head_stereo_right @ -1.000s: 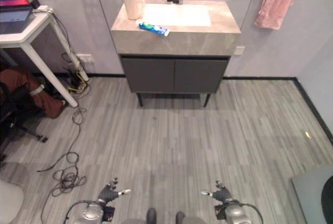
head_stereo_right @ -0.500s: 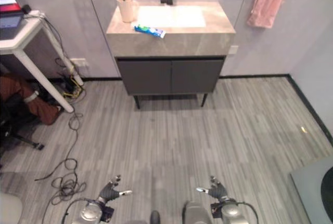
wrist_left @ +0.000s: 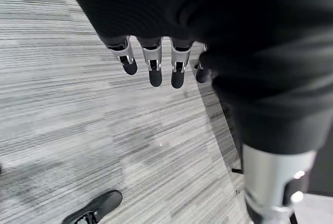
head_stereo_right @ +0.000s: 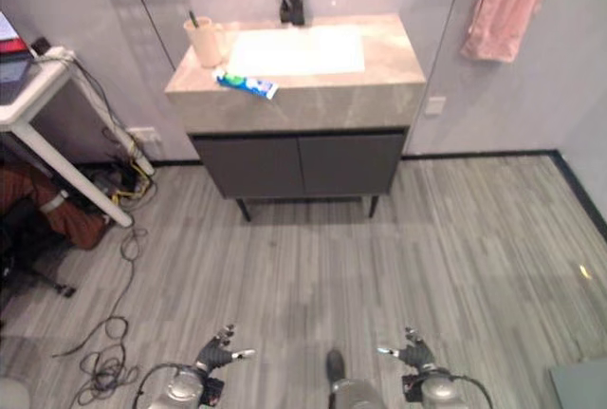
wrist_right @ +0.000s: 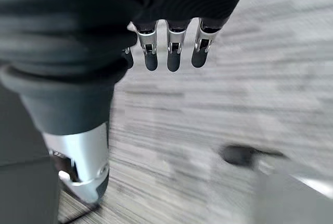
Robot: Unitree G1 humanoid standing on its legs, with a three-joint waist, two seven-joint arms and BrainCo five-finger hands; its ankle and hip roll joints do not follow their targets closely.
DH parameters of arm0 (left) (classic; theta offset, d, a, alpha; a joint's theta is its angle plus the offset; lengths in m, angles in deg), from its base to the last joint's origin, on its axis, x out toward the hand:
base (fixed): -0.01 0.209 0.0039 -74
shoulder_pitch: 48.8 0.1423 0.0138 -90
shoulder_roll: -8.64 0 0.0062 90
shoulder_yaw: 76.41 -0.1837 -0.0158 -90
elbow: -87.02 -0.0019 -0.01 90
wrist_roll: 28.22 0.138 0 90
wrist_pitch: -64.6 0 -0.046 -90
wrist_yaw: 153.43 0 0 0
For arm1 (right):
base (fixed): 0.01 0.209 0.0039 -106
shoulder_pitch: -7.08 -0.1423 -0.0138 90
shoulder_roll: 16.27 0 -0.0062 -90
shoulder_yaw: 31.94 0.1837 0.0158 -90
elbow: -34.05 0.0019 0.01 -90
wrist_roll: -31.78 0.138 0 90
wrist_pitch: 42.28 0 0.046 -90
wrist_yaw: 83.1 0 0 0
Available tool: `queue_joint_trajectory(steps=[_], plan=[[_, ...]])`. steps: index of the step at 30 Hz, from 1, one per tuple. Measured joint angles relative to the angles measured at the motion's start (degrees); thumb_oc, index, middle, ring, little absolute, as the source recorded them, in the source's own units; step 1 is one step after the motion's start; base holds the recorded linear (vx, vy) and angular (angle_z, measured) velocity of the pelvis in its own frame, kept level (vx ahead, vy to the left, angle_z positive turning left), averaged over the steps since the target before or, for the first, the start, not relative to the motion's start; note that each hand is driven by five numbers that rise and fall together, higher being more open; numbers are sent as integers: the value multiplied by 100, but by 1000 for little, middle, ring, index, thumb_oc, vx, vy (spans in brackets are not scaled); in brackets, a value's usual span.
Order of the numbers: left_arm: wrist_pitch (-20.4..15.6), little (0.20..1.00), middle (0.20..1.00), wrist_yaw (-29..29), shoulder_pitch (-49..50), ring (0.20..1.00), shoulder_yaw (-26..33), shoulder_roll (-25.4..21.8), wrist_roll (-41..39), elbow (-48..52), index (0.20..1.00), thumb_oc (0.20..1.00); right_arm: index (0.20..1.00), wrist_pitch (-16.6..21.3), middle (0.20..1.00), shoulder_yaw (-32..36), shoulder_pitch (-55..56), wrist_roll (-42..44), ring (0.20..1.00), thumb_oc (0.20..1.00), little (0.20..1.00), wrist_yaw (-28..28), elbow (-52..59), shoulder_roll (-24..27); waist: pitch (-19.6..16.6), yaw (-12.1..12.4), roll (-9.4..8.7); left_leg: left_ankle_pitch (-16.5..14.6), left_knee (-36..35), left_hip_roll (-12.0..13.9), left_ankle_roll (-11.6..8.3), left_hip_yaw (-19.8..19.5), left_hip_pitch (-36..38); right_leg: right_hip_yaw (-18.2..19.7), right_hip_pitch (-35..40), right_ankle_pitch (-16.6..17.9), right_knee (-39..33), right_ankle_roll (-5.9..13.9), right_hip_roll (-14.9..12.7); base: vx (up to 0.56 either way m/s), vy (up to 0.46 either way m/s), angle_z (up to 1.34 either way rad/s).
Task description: Put brush and paste in cup on sink, flatten towel.
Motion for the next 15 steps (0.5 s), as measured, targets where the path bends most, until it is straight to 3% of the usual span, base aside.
queue_joint_trajectory(steps=[1,2,3,4,6,7,8,9,11,12,13,15], plan=[[-5,1000,1000,1,-19,1000,4,-2,0,-21,1000,1000,1000,-2,1000,-27,55,-4,1000,1000,1000,7,-5,1,-90,30,-92,167,624,-70,-357,16,-336,-20,75,29,-91,-162,-20,255,-252,44],[-3,1000,1000,5,-5,1000,19,2,-3,-45,1000,1000,1000,0,1000,-68,98,-3,1000,1000,1000,11,-4,0,-103,88,-143,394,1164,-98,-590,20,-572,-20,178,15,-115,-348,1,171,-191,15],[4,1000,1000,8,-70,1000,13,14,-15,-142,1000,1000,1000,-2,1000,-103,114,-4,1000,1000,1000,2,-10,11,-90,154,-182,691,1847,-87,-546,99,-957,-33,205,-54,-122,-510,35,177,-167,1],[52,1000,1000,18,-213,1000,13,-28,-25,-242,1000,1000,1000,-5,1000,-238,108,-6,1000,1000,1000,1,-23,-1,-22,222,-270,1471,2889,-22,-389,446,-1541,-43,285,-57,-133,-697,38,75,-72,-11],[67,1000,1000,34,-225,1000,8,-82,-62,-224,1000,1000,1000,-1,1000,-334,-12,-14,1000,1000,1000,-9,-94,-26,49,280,-384,1328,3116,53,-187,709,-1817,-31,425,-44,-106,-767,38,394,-113,-24],[71,1000,1000,36,-205,1000,8,-91,-63,-227,1000,1000,1000,-7,1000,-349,-56,-28,1000,1000,1000,-18,-144,-24,101,340,-428,1246,3071,68,-225,789,-1962,13,533,-172,-110,-856,57,412,-73,8],[83,1000,1000,38,-255,1000,-26,-117,-61,-275,1000,1000,1000,-4,1000,-332,-44,-120,1000,1000,1000,-68,-205,-39,121,287,-484,913,2965,111,-228,1123,-2161,3,649,-174,-304,-733,43,334,62,44],[76,1000,1000,81,-469,1000,-33,-103,-64,-235,1000,1000,1000,-62,1000,-304,-90,-144,1000,1000,1000,-124,-371,-8,255,367,-706,659,1350,65,181,2071,-2194,7,805,-134,-547,-469,-174,232,63,56],[56,1000,1000,120,-349,1000,-27,-107,-60,-181,1000,1000,1000,-41,1000,-289,-145,-231,1000,1000,1000,-154,-362,62,254,449,-587,943,-207,219,202,2299,-2360,4,864,-264,-628,-380,20,478,189,-1],[87,1000,1000,155,-311,1000,-20,-129,-60,-280,1000,1000,1000,-20,1000,-336,-202,-320,1000,1000,1000,-185,-319,79,287,495,-386,1224,-1273,301,121,2010,-2300,58,1021,-311,-611,-494,257,548,242,-43],[90,1000,1000,188,-284,1000,-14,-127,-60,-354,1000,1000,1000,-13,1000,-355,-234,-390,1000,1000,1000,-189,-363,72,306,578,-312,1354,-1996,328,114,1634,-2156,169,1152,-343,-580,-498,372,405,191,-55],[102,1000,1000,207,-275,1000,-2,-147,-63,-466,1000,1000,1000,-2,1000,-444,-304,-535,1000,1000,1000,-229,-522,35,321,674,-223,1607,-2375,398,38,1212,-2202,337,1293,-457,-580,-436,512,249,134,-60]])
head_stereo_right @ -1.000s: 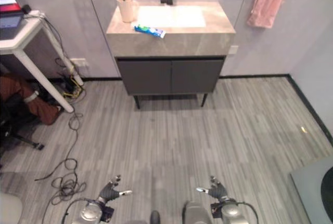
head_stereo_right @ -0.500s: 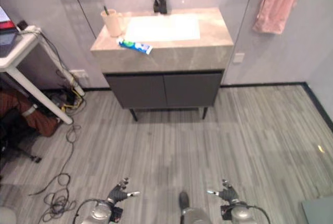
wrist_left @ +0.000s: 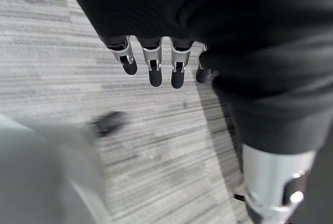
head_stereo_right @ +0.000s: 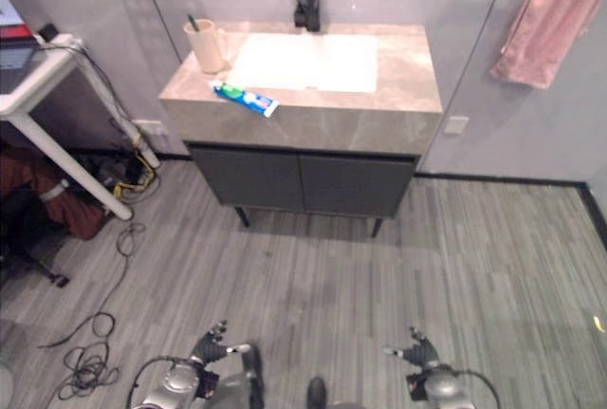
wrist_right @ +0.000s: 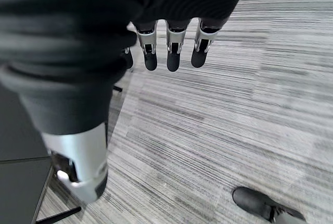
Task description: Put brush and paste in cup on sink, flatten towel.
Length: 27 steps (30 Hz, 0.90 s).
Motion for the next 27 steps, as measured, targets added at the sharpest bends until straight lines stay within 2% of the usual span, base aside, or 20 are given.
queue_joint_trajectory(steps=[2,3,4,6,7,8,9,11,12,14,15,16,17,18,19,21,22,23,25,27], plan=[[2,1000,1000,5,23,1000,50,-15,-1,-16,1000,1000,1000,2,1000,-134,-29,-96,1000,1000,1000,-2,-63,1,3,-16,2,117,14,34,42,59,-41,135,171,-4,2,-180,27,314,219,-59],[-1,1000,1000,8,10,1000,51,-14,0,-17,1000,1000,1000,-3,1000,-134,-10,-109,1000,1000,1000,-6,-91,-7,3,-46,3,238,22,31,84,75,18,146,271,-18,4,-157,20,559,534,-86],[0,1000,1000,10,-65,1000,62,-15,4,-23,1000,1000,1000,-15,1000,-140,-12,-256,1000,1000,1000,-3,-215,-51,2,-38,-113,372,12,-81,305,304,238,467,516,-231,5,61,-132,433,445,-73],[-1,1000,1000,27,-170,1000,-74,-35,29,-17,1000,1000,1000,-7,1000,-127,-1,-277,1000,1000,1000,-21,-321,-87,-73,-47,-269,336,448,-356,521,354,171,520,612,-376,6,258,-400,327,414,-41],[-24,1000,1000,44,-247,1000,-113,18,67,41,1000,1000,1000,-16,1000,-111,44,-301,1000,1000,1000,-20,-371,-35,-131,-55,-226,286,746,-538,711,390,129,508,657,-401,109,298,-489,319,472,-26],[-35,1000,1000,44,-252,1000,-165,29,73,122,1000,1000,1000,-17,1000,-118,81,-307,1000,1000,1000,-18,-362,17,-179,-53,-61,307,745,-458,829,449,206,566,619,-490,351,381,-445,207,330,-47],[-51,1000,1000,49,-230,1000,-223,-17,79,144,1000,1000,1000,-20,1000,-122,92,-309,1000,1000,1000,-19,-360,-5,-218,-40,69,95,660,-412,1039,632,436,659,582,-677,741,444,-419,149,232,-44],[-77,1000,1000,91,-249,1000,-262,-234,135,240,1000,1000,1000,3,1000,-138,261,-325,1000,1000,1000,3,-27,-155,-285,-55,-14,-138,597,-672,1316,695,708,639,56,-1088,2161,553,-841,209,322,-29],[-88,1000,1000,106,-248,1000,-261,-334,182,405,1000,1000,1000,-11,1000,-142,326,-326,1000,1000,1000,14,172,-171,-312,-64,-78,-294,604,-856,1414,714,758,627,-54,-887,2487,619,-1135,192,341,-1],[-120,1000,1000,125,-245,1000,-255,-492,227,668,1000,1000,1000,-9,1000,-129,426,-325,1000,1000,1000,8,449,-186,-314,-50,-147,-306,538,-1122,1446,711,857,570,-333,-980,3123,759,-1524,173,367,17],[-114,1000,1000,161,-235,1000,-231,-588,230,806,1000,1000,1000,-23,1000,-143,408,-326,1000,1000,1000,21,557,-197,-282,11,-103,-471,550,-1269,1681,741,924,497,-584,-877,3382,772,-1773,256,441,7],[-115,1000,1000,160,-148,1000,-230,-675,245,943,1000,1000,1000,-23,1000,-138,388,-327,1000,1000,1000,18,725,-195,-253,31,-56,-516,520,-1343,1746,736,988,391,-760,-854,3584,813,-1892,199,303,1],[-117,1000,1000,160,-138,1000,-238,-680,262,960,1000,1000,1000,-9,1000,-138,378,-329,1000,1000,1000,20,799,-187,-218,-8,-15,-612,465,-1381,1864,689,1090,486,-896,-891,3737,855,-1816,163,194,14],[-113,1000,1000,160,-123,1000,-203,-689,293,818,1000,1000,1000,7,1000,-141,334,-339,1000,1000,1000,28,771,-210,-184,-45,75,-501,343,-1356,1731,629,1243,758,-980,-954,3854,920,-1608,226,241,36],[-102,1000,1000,155,-93,1000,-217,-700,338,680,1000,1000,1000,3,1000,-141,340,-362,1000,1000,1000,29,773,-241,-164,-68,94,-553,306,-1370,1719,557,1375,777,-1176,-977,3857,974,-1363,234,240,20],[-94,1000,1000,159,89,1000,-153,-732,340,679,1000,1000,1000,9,1000,-133,274,-362,1000,1000,1000,25,879,-253,-68,12,101,-662,48,-1334,1787,591,1593,148,-1691,-1036,3676,852,-1290,195,122,-15],[-85,1000,1000,145,132,1000,-158,-753,344,683,1000,1000,1000,17,1000,-135,240,-363,1000,1000,1000,23,914,-258,-22,-1,89,-588,52,-1320,1688,643,1606,-31,-1837,-1025,3522,852,-1250,239,79,-4],[-76,1000,1000,127,168,1000,-176,-727,341,670,1000,1000,1000,14,1000,-133,244,-366,1000,1000,1000,24,989,-252,4,-61,39,-703,51,-1346,1548,592,1644,-234,-2135,-982,3043,907,-1167,356,27,17],[-79,1000,1000,95,167,1000,-201,-671,342,616,1000,1000,1000,9,1000,-131,408,-364,1000,1000,1000,22,1082,-241,19,-137,-25,-843,52,-1379,1410,497,1764,-362,-2343,-442,1922,881,-1062,289,-7,23],[-85,1000,1000,70,135,1000,-211,-634,344,482,1000,1000,1000,7,1000,-130,431,-366,1000,1000,1000,18,1083,-246,63,-237,-131,-887,61,-1470,1406,425,1998,-388,-2367,306,1028,846,-1214,279,-66,30]])
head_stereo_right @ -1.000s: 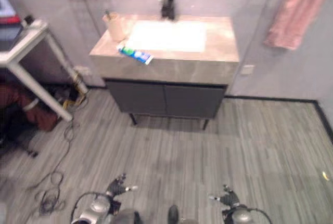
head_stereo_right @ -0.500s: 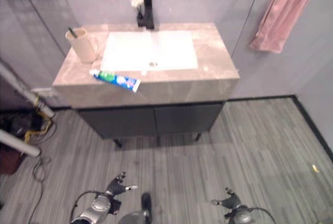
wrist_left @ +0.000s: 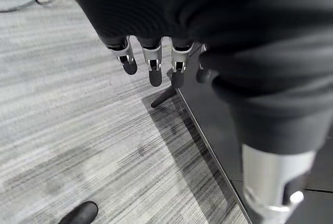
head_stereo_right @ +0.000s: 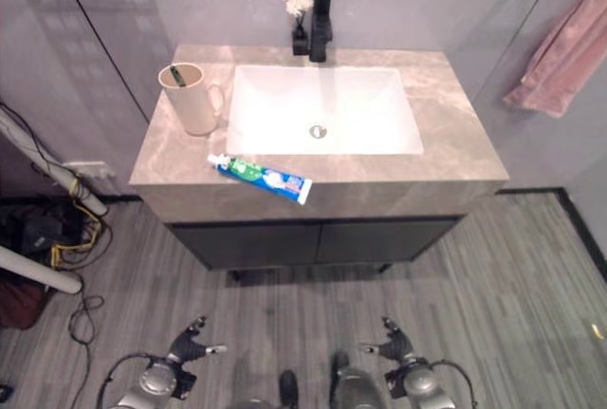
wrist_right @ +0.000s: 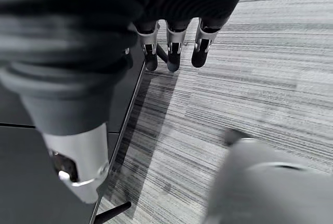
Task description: Put brush and paste in cup on sink, flatten towel.
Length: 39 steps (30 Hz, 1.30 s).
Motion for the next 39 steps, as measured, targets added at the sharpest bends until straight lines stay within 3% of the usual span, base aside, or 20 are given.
queue_joint_trajectory(steps=[2,4,6,8,10,12,13,15,17,20,22,24,25,26,31,34,35,37,38,39], plan=[[-12,1000,1000,-37,-12,1000,-7,25,3,-23,1000,1000,1000,-3,1000,0,-21,-6,1000,1000,1000,1,-127,1,8,-96,20,-116,0,-4,-107,-230,193,16,95,419,-324,36,-150,235,-81,48],[-29,1000,1000,-37,-4,1000,11,12,3,-9,1000,1000,1000,-5,1000,4,-41,-11,1000,1000,1000,4,-204,5,32,-107,47,-162,7,4,-154,-284,382,63,197,595,-130,130,-311,302,-148,53],[-27,1000,1000,-39,-3,1000,8,4,5,-45,1000,1000,1000,-4,1000,3,-51,-20,1000,1000,1000,6,-228,25,32,-135,58,-262,11,92,-305,-549,554,371,491,616,-185,110,-246,250,-182,63],[-47,1000,1000,-34,26,1000,134,9,7,-189,1000,1000,1000,-12,1000,-9,-134,-127,1000,1000,1000,33,-327,54,-7,-61,12,-405,10,184,-508,-533,724,182,853,534,-309,-53,-148,188,-194,24],[-24,1000,1000,-31,144,1000,303,41,8,-403,1000,1000,1000,-2,1000,-1,-405,-156,1000,1000,1000,75,-318,202,7,12,196,-497,300,478,-620,-427,724,181,1138,564,-615,-183,168,170,-265,-14],[-34,1000,1000,-23,146,1000,465,46,67,-670,1000,1000,1000,8,1000,-12,-434,-244,1000,1000,1000,99,-203,439,-55,58,97,-649,1348,642,-861,-422,374,73,1548,551,-1023,-399,315,103,-276,10],[-53,1000,1000,-26,165,1000,469,87,164,-712,1000,1000,1000,21,1000,18,-425,-264,1000,1000,1000,84,-199,587,-100,66,19,-587,2344,761,-1043,-420,-101,39,1631,403,-1022,-637,410,77,-271,9],[-122,1000,1000,23,-64,1000,443,-1,246,-690,1000,1000,1000,29,1000,-79,-459,-353,1000,1000,1000,81,-326,795,-11,183,-144,-460,3727,854,-1363,-646,-1018,-17,1586,333,-1018,-768,443,36,-80,11],[-147,1000,1000,135,-99,1000,455,-30,354,-585,1000,1000,1000,38,1000,-130,-447,-373,1000,1000,1000,42,-446,869,15,167,-182,-457,2993,1053,-1383,-681,-1068,-66,1627,313,-1018,-757,556,80,86,9],[-263,1000,1000,289,-225,1000,372,-57,644,-458,1000,1000,1000,65,1000,-105,-450,-478,1000,1000,1000,-59,-816,841,37,87,-169,-19,241,1769,-1662,-490,-756,-88,1737,149,-1020,-701,677,76,173,12],[-284,1000,1000,326,-20,1000,254,-77,865,-465,1000,1000,1000,126,1000,-68,-445,-481,1000,1000,1000,-77,-890,839,-45,-20,76,210,90,1669,-1631,-534,-663,30,1785,77,-1022,-671,724,40,314,-47],[-392,1000,1000,345,164,1000,101,-298,1126,-172,1000,1000,1000,126,1000,-64,-340,-518,1000,1000,1000,-90,-1004,780,-51,-30,196,170,114,1291,-1509,-558,-524,123,1790,135,-1019,-658,693,-15,246,-23],[-512,1000,1000,393,264,1000,112,-446,1190,50,1000,1000,1000,126,1000,-111,-260,-594,1000,1000,1000,-93,-1012,821,-40,32,386,289,116,1052,-1150,-507,-354,181,1753,159,-1017,-619,724,-47,234,-21],[-530,1000,1000,422,254,1000,124,-498,1249,44,1000,1000,1000,126,1000,-112,-269,-618,1000,1000,1000,-99,-1010,797,-25,68,433,223,54,1028,-935,-466,-356,190,1699,161,-993,-615,712,-69,247,-18],[-576,1000,1000,566,473,1000,123,-727,1500,399,1000,1000,1000,209,1000,-110,-418,-853,1000,1000,1000,-142,-829,746,244,276,333,263,29,726,-630,-190,-392,450,1279,-29,-481,-202,336,-102,96,-20],[-589,1000,1000,568,436,1000,77,-691,1580,511,1000,1000,1000,219,1000,-110,-535,-853,1000,1000,1000,-152,-835,747,363,347,478,234,110,713,-416,-264,-522,807,1137,77,-171,-46,-111,-118,-13,0],[-621,1000,1000,591,455,1000,74,-836,1579,564,1000,1000,1000,223,1000,-111,-528,-853,1000,1000,1000,-153,-813,653,371,479,407,246,118,713,-411,-195,-532,784,1101,146,-138,69,-508,-135,-84,-10],[-609,1000,1000,606,614,1000,241,-1022,1577,944,1000,1000,1000,214,1000,-174,-542,-900,1000,1000,1000,-159,-777,561,378,729,279,302,78,817,-382,23,-494,-455,1128,76,-96,226,-987,-121,-103,-47],[-685,1000,1000,681,793,1000,383,-1191,1584,1169,1000,1000,1000,225,1000,-180,-609,-1002,1000,1000,1000,-159,-772,455,334,918,131,272,103,839,-401,132,-485,-637,1284,284,-499,418,-1074,-64,-81,-46],[-689,1000,1000,685,851,1000,387,-1251,1613,1164,1000,1000,1000,243,1000,-181,-627,-1023,1000,1000,1000,-161,-767,429,293,870,29,283,92,817,-429,94,-484,-459,1441,463,-783,538,-1060,-41,-82,-18]])
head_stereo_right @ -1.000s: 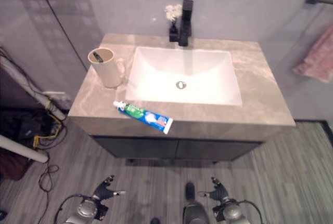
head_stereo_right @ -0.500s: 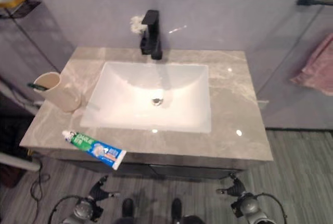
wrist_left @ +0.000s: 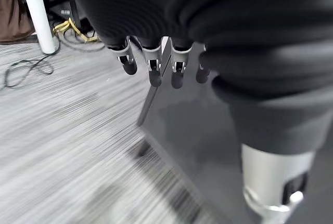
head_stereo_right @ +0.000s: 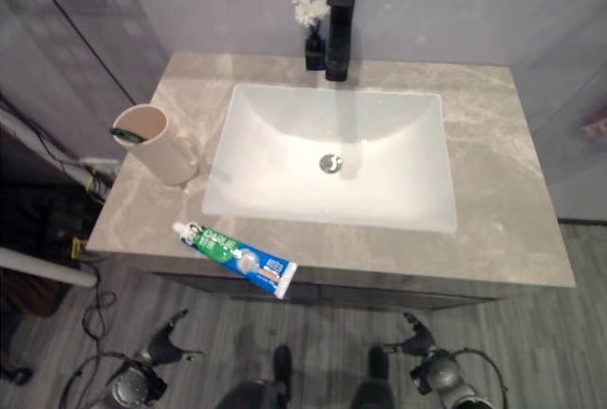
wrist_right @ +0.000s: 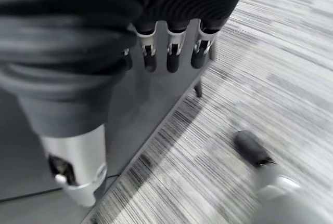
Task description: Put brush and paste in cup on sink, flatten towel.
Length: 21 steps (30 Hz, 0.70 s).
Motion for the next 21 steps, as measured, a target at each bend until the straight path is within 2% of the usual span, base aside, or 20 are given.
queue_joint_trajectory(steps=[1,2,3,5,7,9,11,13,15,17,18,21], plan=[[-33,1000,1000,38,78,1000,14,-128,78,59,1000,1000,1000,23,1000,-1,-14,-18,1000,1000,1000,-1,-55,-36,-109,24,-204,0,-40,-64,-137,-9,5,263,170,304,-282,62,34,-31,-72,14],[-66,1000,1000,69,184,1000,26,-239,111,209,1000,1000,1000,24,1000,1,-19,-61,1000,1000,1000,-2,-109,-51,-174,81,-360,17,-95,-118,-234,15,28,195,174,191,-262,34,12,-31,-73,-3],[-97,1000,1000,102,271,1000,67,-257,128,353,1000,1000,1000,24,1000,12,-41,-77,1000,1000,1000,-7,-150,-34,-196,116,-400,10,-96,-102,-317,36,22,191,167,43,-245,-59,34,-31,-80,-3],[-255,1000,1000,131,506,1000,20,-282,222,699,1000,1000,1000,24,1000,71,-42,-103,1000,1000,1000,-26,-339,49,-204,101,-221,92,-97,144,-490,-55,-8,150,193,-26,-244,-148,310,-12,-67,6],[-313,1000,1000,129,624,1000,-57,-400,335,977,1000,1000,1000,24,1000,78,12,-102,1000,1000,1000,-30,-417,81,-209,92,-174,116,-97,235,-551,-124,-38,89,199,-45,-244,-212,404,10,-51,17],[-523,1000,1000,136,839,1000,-200,-711,666,1414,1000,1000,1000,8,1000,315,240,-64,1000,1000,1000,-128,-781,118,-257,83,-25,185,-100,377,-672,-323,-89,-92,268,-103,-249,-309,540,-2,-57,32],[-616,1000,1000,158,1112,1000,-196,-1225,943,1861,1000,1000,1000,8,1000,321,334,-31,1000,1000,1000,-129,-932,116,-260,99,5,193,-128,426,-711,-356,-100,-121,276,-147,-295,-324,559,-5,-33,10],[-675,1000,1000,182,1407,1000,-107,-1858,1120,2297,1000,1000,1000,11,1000,322,459,-30,1000,1000,1000,-138,-932,140,-266,99,109,185,-133,439,-745,-459,-190,-163,248,-143,-296,-328,568,-7,-23,14],[-761,1000,1000,216,1699,1000,43,-2368,1274,2758,1000,1000,1000,17,1000,321,597,-35,1000,1000,1000,-138,-930,165,-326,133,138,194,-133,436,-754,-497,-206,-201,246,-141,-296,-333,565,6,-2,14],[-806,1000,1000,249,2099,1000,321,-2732,1375,3169,1000,1000,1000,24,1000,343,702,-35,1000,1000,1000,-143,-1028,164,-401,154,272,196,-133,395,-754,-524,-222,-235,248,-143,-296,-333,497,8,9,13],[-867,1000,1000,247,2468,1000,584,-3142,1441,3729,1000,1000,1000,24,1000,486,798,-37,1000,1000,1000,-142,-1094,166,-489,204,390,222,-132,347,-743,-574,-262,-281,247,-126,-295,-305,454,-3,26,21],[-1026,1000,1000,265,2739,1000,1063,-3345,1441,4325,1000,1000,1000,-4,1000,576,904,-37,1000,1000,1000,-176,-1282,182,-620,279,581,257,-130,255,-717,-641,-299,-358,254,-121,-295,-289,406,-11,22,19]])
